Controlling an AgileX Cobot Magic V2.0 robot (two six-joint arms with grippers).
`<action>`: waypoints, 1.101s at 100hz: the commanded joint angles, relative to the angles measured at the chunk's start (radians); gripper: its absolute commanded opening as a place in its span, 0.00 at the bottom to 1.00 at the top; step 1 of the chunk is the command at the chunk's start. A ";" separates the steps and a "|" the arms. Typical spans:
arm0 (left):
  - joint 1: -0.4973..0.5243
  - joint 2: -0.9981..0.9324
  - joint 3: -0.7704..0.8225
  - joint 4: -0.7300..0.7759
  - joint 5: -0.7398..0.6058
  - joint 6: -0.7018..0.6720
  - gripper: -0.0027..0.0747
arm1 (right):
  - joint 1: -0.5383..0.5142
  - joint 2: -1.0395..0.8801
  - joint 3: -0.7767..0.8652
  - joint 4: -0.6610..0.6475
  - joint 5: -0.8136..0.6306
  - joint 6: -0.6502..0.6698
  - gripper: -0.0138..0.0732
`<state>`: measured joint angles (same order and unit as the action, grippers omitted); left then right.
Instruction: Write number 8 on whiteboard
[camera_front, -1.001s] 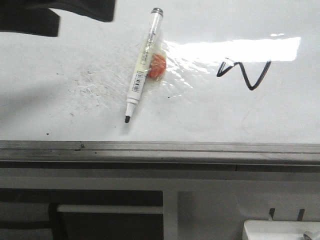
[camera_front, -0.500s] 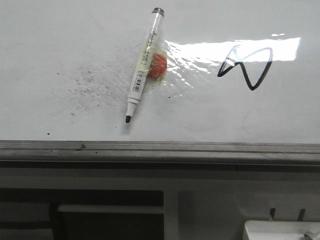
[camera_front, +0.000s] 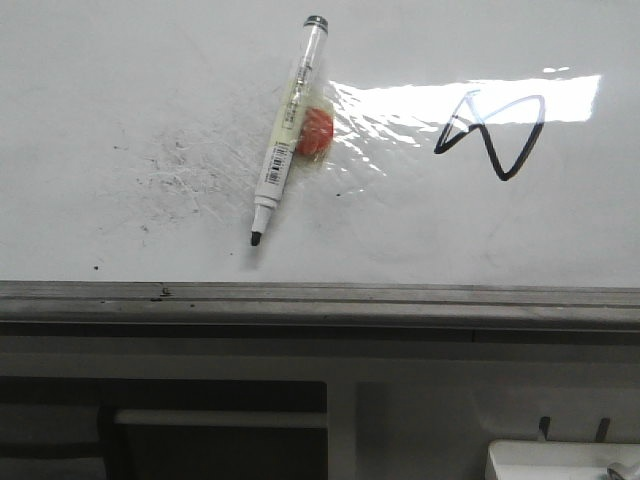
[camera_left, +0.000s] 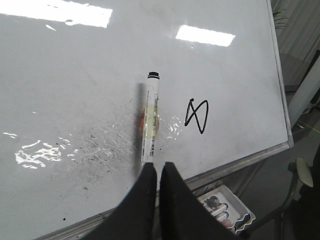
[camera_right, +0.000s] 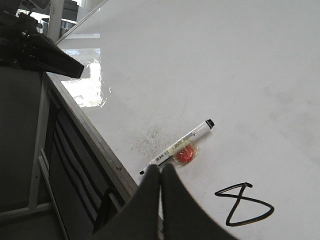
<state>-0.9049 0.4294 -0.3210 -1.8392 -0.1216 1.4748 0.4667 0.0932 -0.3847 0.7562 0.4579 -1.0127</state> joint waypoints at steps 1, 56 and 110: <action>-0.009 -0.006 -0.019 -0.006 0.015 0.000 0.01 | -0.003 0.010 -0.023 0.017 -0.054 0.003 0.09; 0.590 -0.305 0.250 1.691 0.160 -1.388 0.01 | -0.003 0.010 -0.023 0.017 -0.056 0.003 0.09; 0.745 -0.461 0.354 1.725 0.422 -1.503 0.01 | -0.003 0.010 -0.023 0.017 -0.054 0.003 0.09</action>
<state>-0.1650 -0.0050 -0.0059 -0.0899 0.3321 -0.0153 0.4667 0.0932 -0.3834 0.7545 0.4579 -1.0107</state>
